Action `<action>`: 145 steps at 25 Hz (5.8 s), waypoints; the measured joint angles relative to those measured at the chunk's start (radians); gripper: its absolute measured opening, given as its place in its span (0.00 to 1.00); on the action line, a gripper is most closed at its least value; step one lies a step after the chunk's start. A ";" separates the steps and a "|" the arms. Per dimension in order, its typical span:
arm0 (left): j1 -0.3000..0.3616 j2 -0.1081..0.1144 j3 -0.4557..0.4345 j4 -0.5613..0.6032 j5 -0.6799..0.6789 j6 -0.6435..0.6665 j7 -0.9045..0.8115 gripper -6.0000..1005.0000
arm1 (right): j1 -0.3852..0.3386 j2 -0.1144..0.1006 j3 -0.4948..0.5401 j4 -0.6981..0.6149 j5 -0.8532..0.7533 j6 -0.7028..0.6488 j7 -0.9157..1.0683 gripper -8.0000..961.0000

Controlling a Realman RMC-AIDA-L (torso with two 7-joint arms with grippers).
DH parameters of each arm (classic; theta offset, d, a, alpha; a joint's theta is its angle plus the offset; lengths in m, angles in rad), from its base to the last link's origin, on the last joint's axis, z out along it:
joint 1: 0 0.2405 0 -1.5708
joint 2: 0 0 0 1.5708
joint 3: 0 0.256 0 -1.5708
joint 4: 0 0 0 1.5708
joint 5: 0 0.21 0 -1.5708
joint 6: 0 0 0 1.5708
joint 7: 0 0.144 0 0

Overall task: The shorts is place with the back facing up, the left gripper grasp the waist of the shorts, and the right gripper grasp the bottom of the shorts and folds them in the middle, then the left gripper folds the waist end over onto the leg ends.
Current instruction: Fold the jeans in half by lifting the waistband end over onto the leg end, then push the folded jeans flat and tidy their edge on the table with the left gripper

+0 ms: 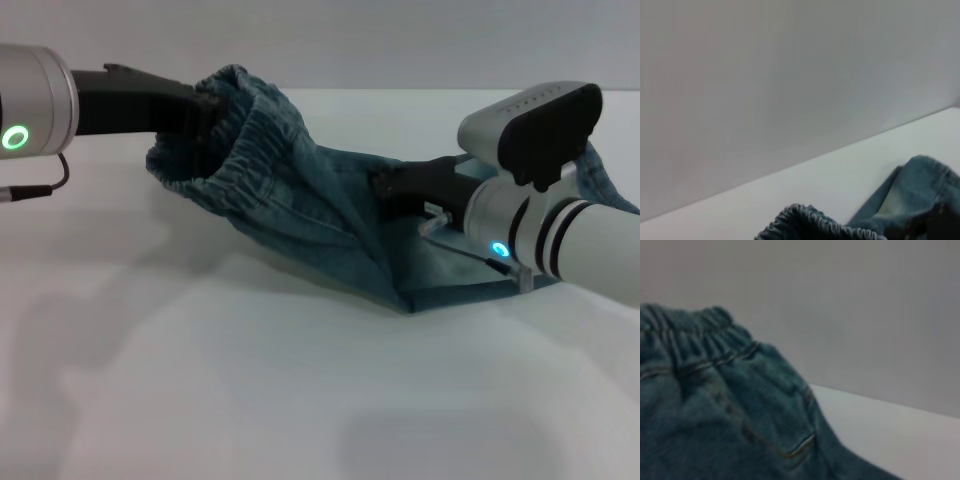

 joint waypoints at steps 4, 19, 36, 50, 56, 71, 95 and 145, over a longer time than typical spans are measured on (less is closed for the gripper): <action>0.000 0.000 0.000 -0.021 -0.009 0.004 0.001 0.07 | 0.020 0.000 -0.034 0.019 0.051 0.001 0.001 0.02; -0.001 0.000 -0.009 -0.096 -0.030 0.006 0.016 0.07 | 0.150 0.009 -0.150 0.084 0.141 -0.015 0.001 0.02; -0.007 0.000 -0.024 -0.088 -0.079 0.019 0.049 0.08 | 0.033 -0.002 -0.011 0.108 0.122 -0.040 -0.006 0.02; -0.028 -0.002 -0.008 -0.087 -0.098 0.046 0.051 0.09 | 0.163 0.007 -0.135 0.102 0.220 -0.026 0.000 0.03; -0.028 -0.002 0.003 -0.086 -0.104 0.055 0.059 0.09 | 0.203 0.008 -0.153 0.108 0.258 -0.024 -0.003 0.03; -0.036 -0.003 0.018 -0.063 -0.106 0.075 0.063 0.10 | 0.241 0.011 -0.183 0.109 0.280 -0.024 0.001 0.03; -0.023 -0.003 0.119 0.019 -0.192 0.225 0.101 0.11 | -0.162 -0.008 0.223 -0.034 0.034 -0.122 -0.031 0.03; 0.162 -0.001 0.577 0.348 -0.383 1.152 0.497 0.84 | -0.212 -0.002 -0.173 -0.387 -0.198 -0.766 -0.230 0.04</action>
